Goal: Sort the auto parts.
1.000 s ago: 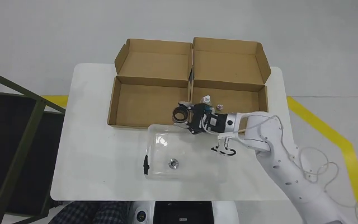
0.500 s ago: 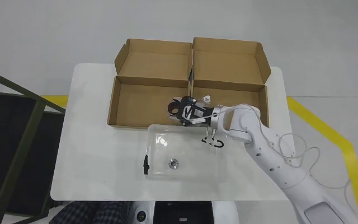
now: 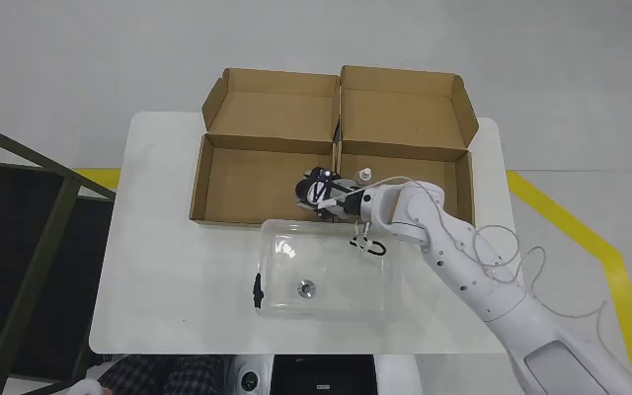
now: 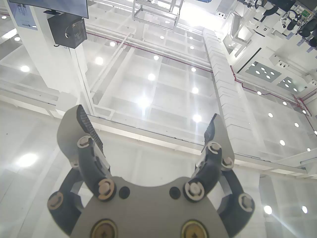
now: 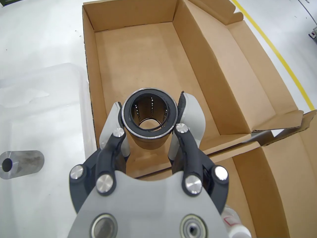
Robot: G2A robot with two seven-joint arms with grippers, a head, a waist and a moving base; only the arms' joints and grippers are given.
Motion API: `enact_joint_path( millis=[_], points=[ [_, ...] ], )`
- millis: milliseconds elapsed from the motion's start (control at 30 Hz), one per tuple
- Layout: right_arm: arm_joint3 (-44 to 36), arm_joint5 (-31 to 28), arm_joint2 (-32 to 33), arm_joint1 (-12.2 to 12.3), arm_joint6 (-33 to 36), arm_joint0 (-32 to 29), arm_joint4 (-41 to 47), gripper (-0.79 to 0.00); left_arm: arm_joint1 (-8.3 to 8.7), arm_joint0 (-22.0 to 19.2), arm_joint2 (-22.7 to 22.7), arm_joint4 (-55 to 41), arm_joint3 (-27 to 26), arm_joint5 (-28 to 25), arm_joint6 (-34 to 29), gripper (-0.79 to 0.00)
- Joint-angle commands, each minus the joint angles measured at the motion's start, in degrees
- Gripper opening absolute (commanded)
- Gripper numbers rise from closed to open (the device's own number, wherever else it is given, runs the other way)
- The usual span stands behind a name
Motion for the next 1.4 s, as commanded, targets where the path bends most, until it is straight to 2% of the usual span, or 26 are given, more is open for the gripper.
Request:
enact_joint_path(
  millis=[0, 100, 300, 633, 1133, 1367],
  points=[
    [0.66, 0.28, -0.21, -0.22, 0.28, 0.27, -0.11, -0.785, 0.0, 0.0, 0.0, 0.0, 0.0, 0.0, 0.0, 0.0],
    [1.67, 0.62, -0.39, -0.53, 0.91, 0.66, -0.23, -0.622, 0.0, 0.0, 0.0, 0.0, 0.0, 0.0, 0.0, 0.0],
    [2.88, 0.65, -0.7, -1.05, 1.58, 1.18, -0.66, -0.52, 0.0, 0.0, 0.0, 0.0, 0.0, 0.0, 0.0, 0.0],
    [3.87, 0.61, -1.16, -1.73, 2.2, 1.11, -1.76, -0.486, 0.0, 0.0, 0.0, 0.0, 0.0, 0.0, 0.0, 0.0],
    [3.79, 0.27, -0.73, -2.33, 3.28, 0.77, -3.26, -0.385, 0.0, 0.0, 0.0, 0.0, 0.0, 0.0, 0.0, 0.0],
    [2.35, -0.17, 0.46, -2.38, 3.02, 0.48, -2.96, -0.385, 0.0, 0.0, 0.0, 0.0, 0.0, 0.0, 0.0, 0.0]
  ],
)
